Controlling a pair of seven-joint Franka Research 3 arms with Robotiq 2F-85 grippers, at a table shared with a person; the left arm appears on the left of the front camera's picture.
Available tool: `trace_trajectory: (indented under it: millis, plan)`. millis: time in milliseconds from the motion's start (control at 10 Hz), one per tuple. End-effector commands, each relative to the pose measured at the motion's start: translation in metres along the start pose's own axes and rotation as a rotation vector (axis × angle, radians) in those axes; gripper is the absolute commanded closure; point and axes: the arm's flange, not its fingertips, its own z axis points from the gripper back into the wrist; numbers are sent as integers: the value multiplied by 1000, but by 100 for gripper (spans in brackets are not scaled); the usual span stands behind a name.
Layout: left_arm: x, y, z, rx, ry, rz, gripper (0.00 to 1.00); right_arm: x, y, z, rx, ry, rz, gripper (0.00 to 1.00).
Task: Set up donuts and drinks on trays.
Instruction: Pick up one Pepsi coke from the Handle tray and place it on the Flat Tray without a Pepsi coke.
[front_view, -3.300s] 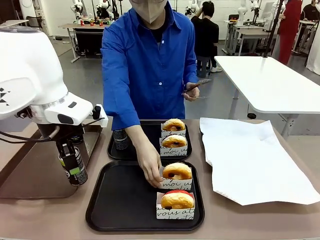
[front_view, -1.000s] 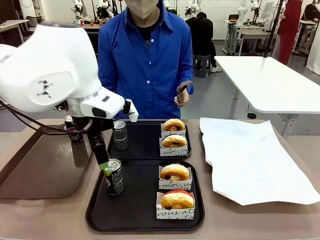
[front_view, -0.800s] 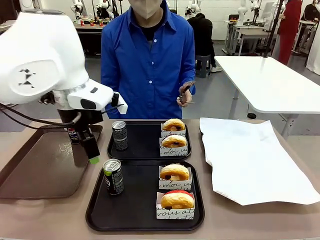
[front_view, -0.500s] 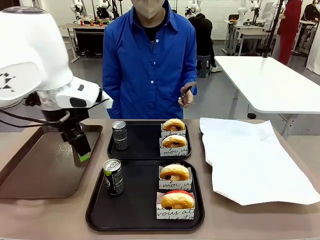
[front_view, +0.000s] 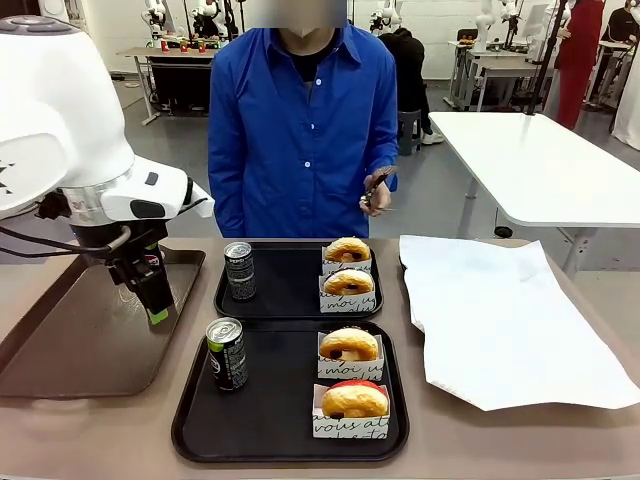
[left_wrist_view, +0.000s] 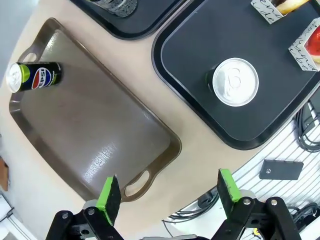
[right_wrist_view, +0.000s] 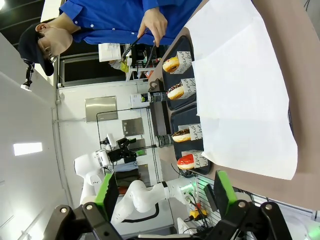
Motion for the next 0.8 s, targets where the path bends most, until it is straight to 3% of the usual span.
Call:
trace_trajectory:
  millis: [0,300,400,600,700]
  plan:
    - [4,2,2,-22,-4,-16,0,0,0,-1,21,-8,7,0]
    - [2,0,-1,-2,2,-3,0,0,0,-1,21,-8,7,0]
    - [-2,19,10,-95,-21,64,0,0,0,-1,21,-8,7,0]
    - [-30,116,25,-538,-164,371,0,0,0,-1,21,-8,7,0]
    - [-51,160,27,-578,-246,477,0,0,0,-1,21,-8,7,0]
